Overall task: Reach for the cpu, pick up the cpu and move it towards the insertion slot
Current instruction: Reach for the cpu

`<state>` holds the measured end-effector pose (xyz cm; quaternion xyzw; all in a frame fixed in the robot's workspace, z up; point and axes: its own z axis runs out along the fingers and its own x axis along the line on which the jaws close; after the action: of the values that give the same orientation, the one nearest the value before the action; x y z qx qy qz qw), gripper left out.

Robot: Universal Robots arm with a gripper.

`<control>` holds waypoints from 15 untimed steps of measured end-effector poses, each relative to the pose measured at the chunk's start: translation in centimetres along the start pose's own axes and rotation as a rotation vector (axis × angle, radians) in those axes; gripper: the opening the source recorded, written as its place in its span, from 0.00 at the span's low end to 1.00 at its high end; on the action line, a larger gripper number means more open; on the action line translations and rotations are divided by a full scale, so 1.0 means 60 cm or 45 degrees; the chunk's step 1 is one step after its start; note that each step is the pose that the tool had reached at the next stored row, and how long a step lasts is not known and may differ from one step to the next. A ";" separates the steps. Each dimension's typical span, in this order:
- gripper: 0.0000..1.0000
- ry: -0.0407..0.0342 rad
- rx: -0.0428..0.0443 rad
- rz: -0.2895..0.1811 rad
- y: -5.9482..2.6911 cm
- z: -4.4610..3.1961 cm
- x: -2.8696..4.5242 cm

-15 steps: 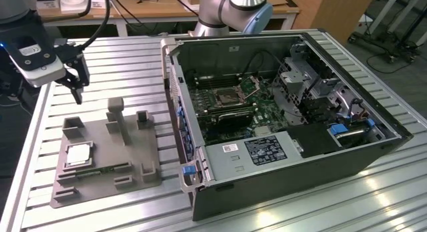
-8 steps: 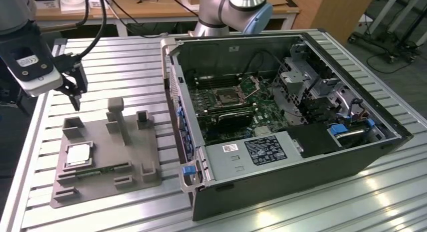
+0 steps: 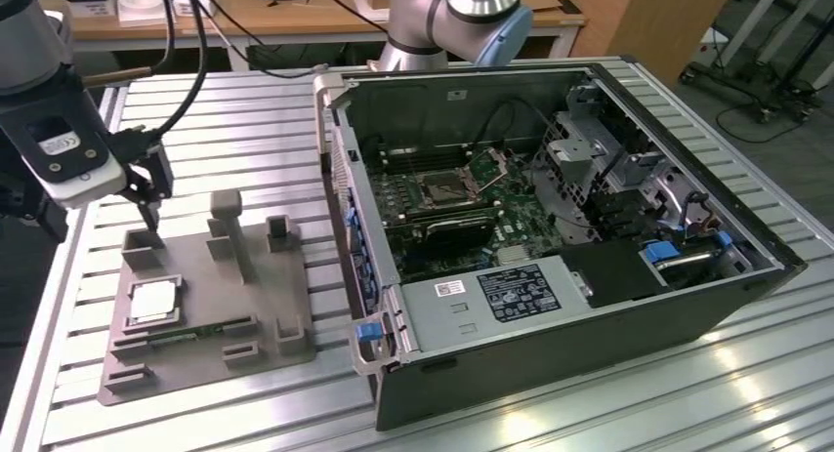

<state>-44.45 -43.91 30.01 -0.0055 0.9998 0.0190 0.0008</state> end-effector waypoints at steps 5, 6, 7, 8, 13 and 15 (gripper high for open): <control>0.82 0.0009 0.000 -0.022 -0.001 0.015 0.000; 0.82 0.0013 0.000 -0.031 -0.001 0.018 0.000; 0.82 0.0019 0.000 -0.043 -0.002 0.021 0.000; 0.82 0.0022 0.000 -0.054 -0.002 0.024 0.000; 0.82 0.0028 0.000 -0.065 -0.004 0.039 0.000; 0.82 0.0026 0.000 -0.065 -0.007 0.045 0.000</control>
<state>-44.45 -44.21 27.28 -0.0311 0.9993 0.0190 0.0002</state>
